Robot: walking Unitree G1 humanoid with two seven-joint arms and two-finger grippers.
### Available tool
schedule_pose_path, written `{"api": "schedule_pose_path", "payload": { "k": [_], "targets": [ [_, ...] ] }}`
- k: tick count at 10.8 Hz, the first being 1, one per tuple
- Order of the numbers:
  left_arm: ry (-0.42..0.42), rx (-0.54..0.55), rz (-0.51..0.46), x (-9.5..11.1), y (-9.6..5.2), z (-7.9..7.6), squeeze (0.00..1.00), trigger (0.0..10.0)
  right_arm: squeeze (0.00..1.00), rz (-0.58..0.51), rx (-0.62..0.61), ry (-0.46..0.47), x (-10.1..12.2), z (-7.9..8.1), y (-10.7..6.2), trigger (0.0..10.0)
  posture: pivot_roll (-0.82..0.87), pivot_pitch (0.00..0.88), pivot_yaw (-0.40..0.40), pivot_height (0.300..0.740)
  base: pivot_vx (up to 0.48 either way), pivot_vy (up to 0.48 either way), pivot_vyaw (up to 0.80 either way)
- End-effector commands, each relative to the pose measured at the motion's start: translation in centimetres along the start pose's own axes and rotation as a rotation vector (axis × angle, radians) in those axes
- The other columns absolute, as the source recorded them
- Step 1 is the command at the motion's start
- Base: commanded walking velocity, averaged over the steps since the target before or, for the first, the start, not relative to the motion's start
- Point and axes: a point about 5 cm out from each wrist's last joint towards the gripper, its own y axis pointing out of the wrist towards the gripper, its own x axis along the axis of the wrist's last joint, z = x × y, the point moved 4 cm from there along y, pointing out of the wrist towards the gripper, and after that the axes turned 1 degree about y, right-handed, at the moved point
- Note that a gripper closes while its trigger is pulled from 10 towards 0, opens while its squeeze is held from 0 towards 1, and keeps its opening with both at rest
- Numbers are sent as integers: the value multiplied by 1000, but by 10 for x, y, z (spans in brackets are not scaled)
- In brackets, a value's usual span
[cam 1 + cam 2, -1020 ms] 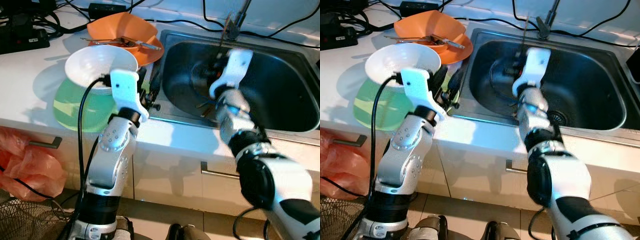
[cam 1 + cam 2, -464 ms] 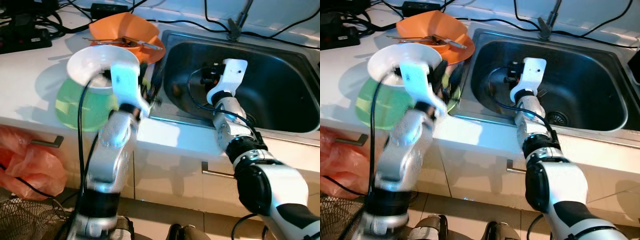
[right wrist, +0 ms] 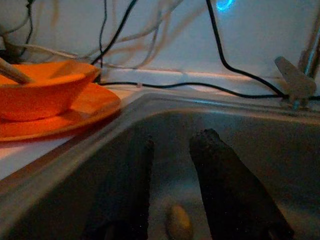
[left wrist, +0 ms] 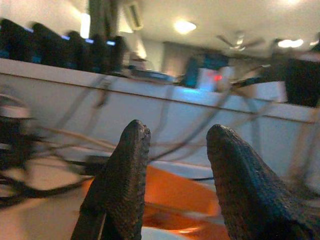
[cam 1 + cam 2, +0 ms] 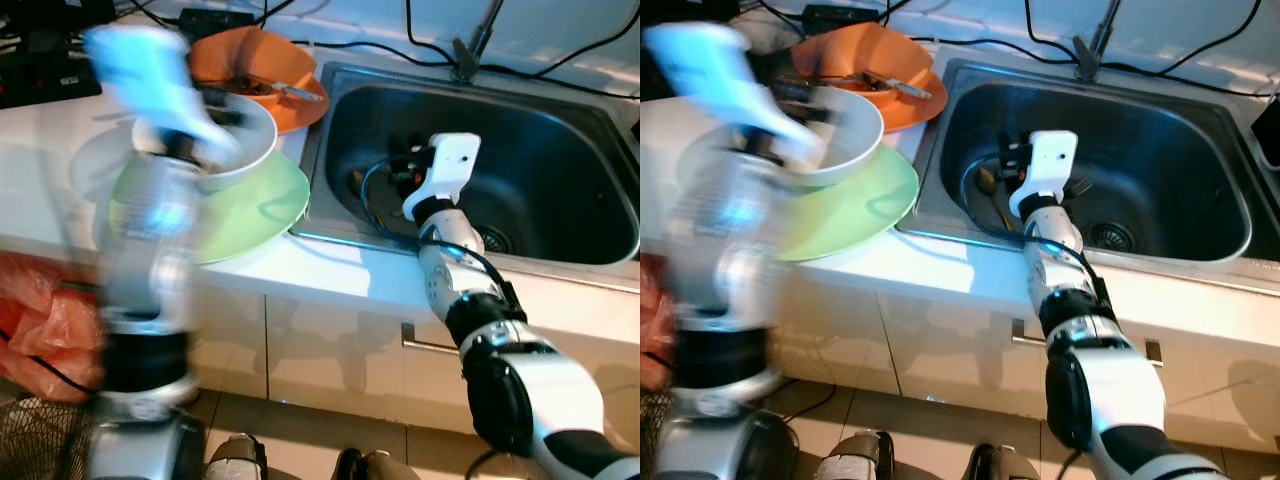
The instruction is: Kitchen organization
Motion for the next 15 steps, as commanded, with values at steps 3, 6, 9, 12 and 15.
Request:
{"api": "schedule_pose_path", "payload": {
  "k": [3, 6, 9, 12, 15],
  "targets": [
    [27, 165, 62, 2, -9, 61, 1000, 10000, 0, 55, 73, -63, -29, 14, -24, 10000, 174, 133, -81, 740, 0, 0, 0],
    [58, 123, 216, -9, -27, 82, 475, 10000, 0, 7, 35, -65, -14, 2, -20, 10000, 168, 140, -82, 740, 0, 0, 0],
    [-8, 54, 381, -29, -51, 79, 0, 10000, 0, -103, 9, -91, 23, -12, -10, 10000, 160, 145, -83, 740, 0, 0, 0],
    [-18, 3, 462, -35, -62, 76, 0, 10000, 0, -120, 69, -178, 32, -18, -17, 10000, 150, 149, -78, 740, 0, 0, 0],
    [-17, 27, 493, -31, -66, 86, 0, 10000, 0, -81, 146, -209, 25, -21, -32, 10000, 142, 146, -66, 740, 0, 0, 0]
  ]
}}
